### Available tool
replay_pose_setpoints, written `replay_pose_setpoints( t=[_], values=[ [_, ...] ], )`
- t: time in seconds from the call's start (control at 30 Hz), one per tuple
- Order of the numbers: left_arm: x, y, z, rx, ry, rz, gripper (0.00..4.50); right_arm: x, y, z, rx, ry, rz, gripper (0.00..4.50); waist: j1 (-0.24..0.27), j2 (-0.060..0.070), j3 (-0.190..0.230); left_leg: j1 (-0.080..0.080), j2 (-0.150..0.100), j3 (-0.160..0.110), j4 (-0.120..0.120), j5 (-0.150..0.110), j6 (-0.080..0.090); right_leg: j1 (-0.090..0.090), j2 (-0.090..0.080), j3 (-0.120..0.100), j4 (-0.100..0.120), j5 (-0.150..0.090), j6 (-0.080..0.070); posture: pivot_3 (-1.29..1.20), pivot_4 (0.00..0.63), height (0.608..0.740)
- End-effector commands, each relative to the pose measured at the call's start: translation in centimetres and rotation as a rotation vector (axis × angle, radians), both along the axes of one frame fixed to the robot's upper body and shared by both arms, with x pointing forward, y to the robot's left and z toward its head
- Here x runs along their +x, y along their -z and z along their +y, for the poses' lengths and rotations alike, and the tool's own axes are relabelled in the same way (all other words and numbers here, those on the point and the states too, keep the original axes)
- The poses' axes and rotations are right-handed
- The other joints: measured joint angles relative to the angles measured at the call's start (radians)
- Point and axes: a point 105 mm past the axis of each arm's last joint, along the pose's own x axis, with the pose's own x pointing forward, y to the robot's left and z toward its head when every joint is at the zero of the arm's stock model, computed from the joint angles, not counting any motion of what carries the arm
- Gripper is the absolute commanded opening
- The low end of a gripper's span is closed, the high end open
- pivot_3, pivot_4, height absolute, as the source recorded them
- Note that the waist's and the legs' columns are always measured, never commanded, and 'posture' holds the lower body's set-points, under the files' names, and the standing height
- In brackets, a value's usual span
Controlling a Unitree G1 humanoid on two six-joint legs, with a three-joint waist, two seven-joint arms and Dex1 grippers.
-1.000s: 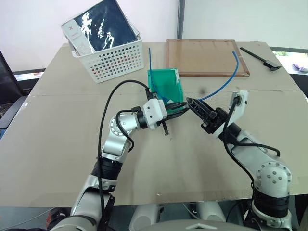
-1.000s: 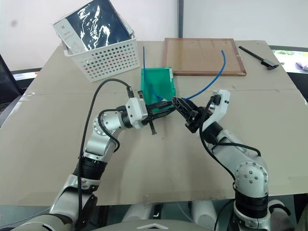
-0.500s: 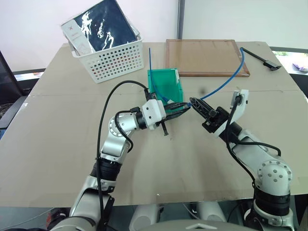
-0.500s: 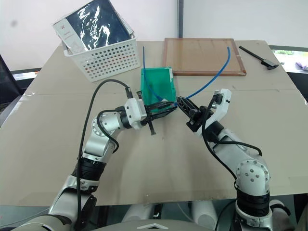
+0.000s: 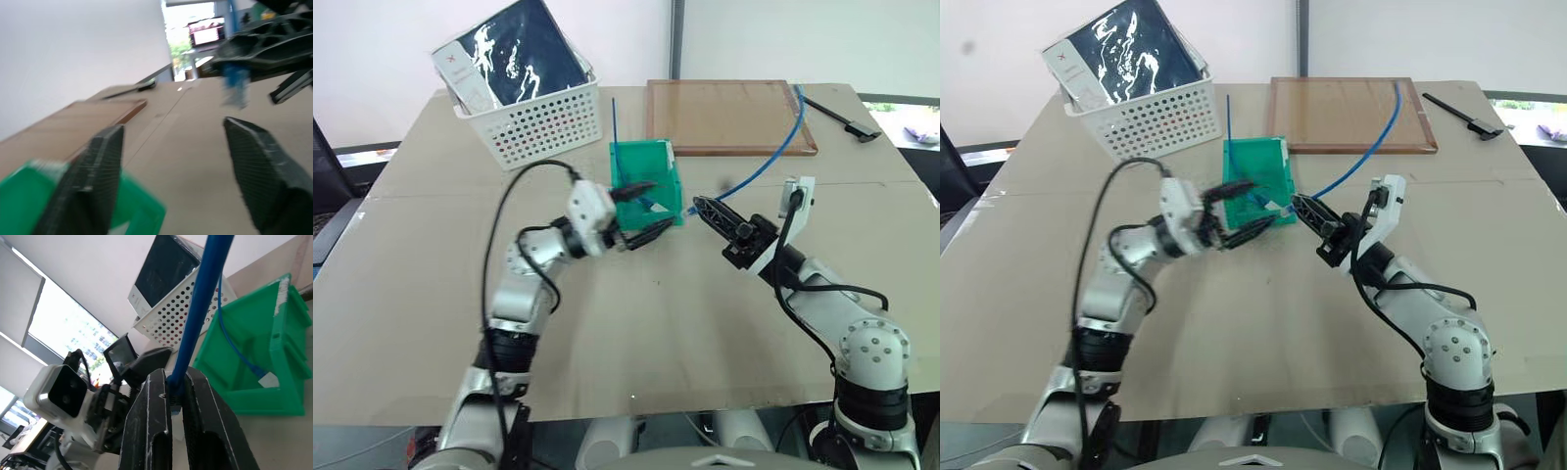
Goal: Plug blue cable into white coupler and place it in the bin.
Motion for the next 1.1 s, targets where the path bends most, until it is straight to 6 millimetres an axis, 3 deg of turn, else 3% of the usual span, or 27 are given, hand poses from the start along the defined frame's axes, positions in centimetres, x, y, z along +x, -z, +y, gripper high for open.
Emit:
replay_pose_setpoints(
  t=[0.03, 0.17, 0.3, 0.5, 0.67, 0.8, 0.93, 1.1],
  values=[
    [-0.8, -0.9, 4.3, -0.040, -0.074, 0.089, 4.47, 0.2, -1.1, -0.8, 0.021, 0.001, -0.057, 0.00, -0.006, 0.000, 0.000, 0.000, 0.000, 0.000, 0.000, 0.000, 0.000, 0.000, 0.000, 0.000, 0.000, 0.000, 0.000, 0.00, 0.150, 0.740],
    [-0.9, 0.4, 8.5, -0.007, -0.194, 0.172, 4.47, 0.6, -0.6, -1.3, 0.001, 0.003, -0.059, 0.00, -0.002, 0.000, 0.000, 0.000, 0.000, 0.000, 0.000, 0.000, 0.000, 0.000, 0.000, -0.001, 0.000, 0.000, 0.000, 0.00, 0.150, 0.740],
    [-0.9, 2.5, 10.1, 0.035, -0.251, 0.223, 4.47, 0.7, -0.5, -1.2, -0.011, 0.000, -0.067, 0.00, -0.001, 0.000, 0.000, 0.000, 0.000, 0.000, 0.000, 0.000, 0.000, 0.000, 0.000, -0.001, 0.000, 0.000, 0.000, 0.00, 0.150, 0.740],
    [-1.8, 5.0, 9.0, 0.044, -0.220, 0.269, 4.47, 0.5, -0.4, -0.8, -0.015, -0.002, -0.074, 0.00, -0.001, 0.000, 0.000, -0.001, 0.000, 0.000, -0.001, 0.000, 0.000, -0.001, -0.001, 0.000, -0.001, 0.000, 0.000, 0.00, 0.150, 0.740],
    [-0.7, 6.0, 8.7, 0.159, -0.192, 0.246, 4.47, 0.4, -0.3, -0.6, -0.013, 0.002, -0.075, 0.00, 0.009, 0.000, 0.000, -0.001, 0.000, 0.000, -0.001, 0.000, 0.000, -0.001, -0.001, 0.000, 0.000, 0.000, 0.000, 0.00, 0.150, 0.740],
    [0.4, 6.1, 8.3, 0.172, -0.188, 0.240, 4.47, 0.3, -0.2, -0.7, -0.027, 0.014, -0.079, 0.00, 0.015, 0.000, 0.000, -0.001, 0.000, 0.000, -0.001, 0.000, 0.000, -0.001, -0.001, -0.001, -0.001, 0.000, 0.000, 0.00, 0.150, 0.740],
    [0.3, 6.2, 7.1, 0.096, -0.218, 0.274, 4.47, 0.1, -0.2, -1.0, -0.029, 0.036, -0.085, 0.00, 0.013, 0.000, 0.000, -0.001, 0.000, 0.001, -0.001, 0.000, 0.000, -0.002, -0.002, 0.001, -0.001, 0.000, 0.000, 0.00, 0.150, 0.740],
    [-0.3, 6.3, 6.7, 0.019, -0.384, 0.289, 4.47, 0.0, -0.1, -1.2, -0.034, 0.049, -0.085, 0.00, 0.012, 0.000, 0.000, -0.002, 0.000, 0.002, -0.002, 0.000, 0.000, -0.004, -0.002, 0.003, 0.000, 0.000, 0.000, 0.00, 0.150, 0.740]
  ],
)
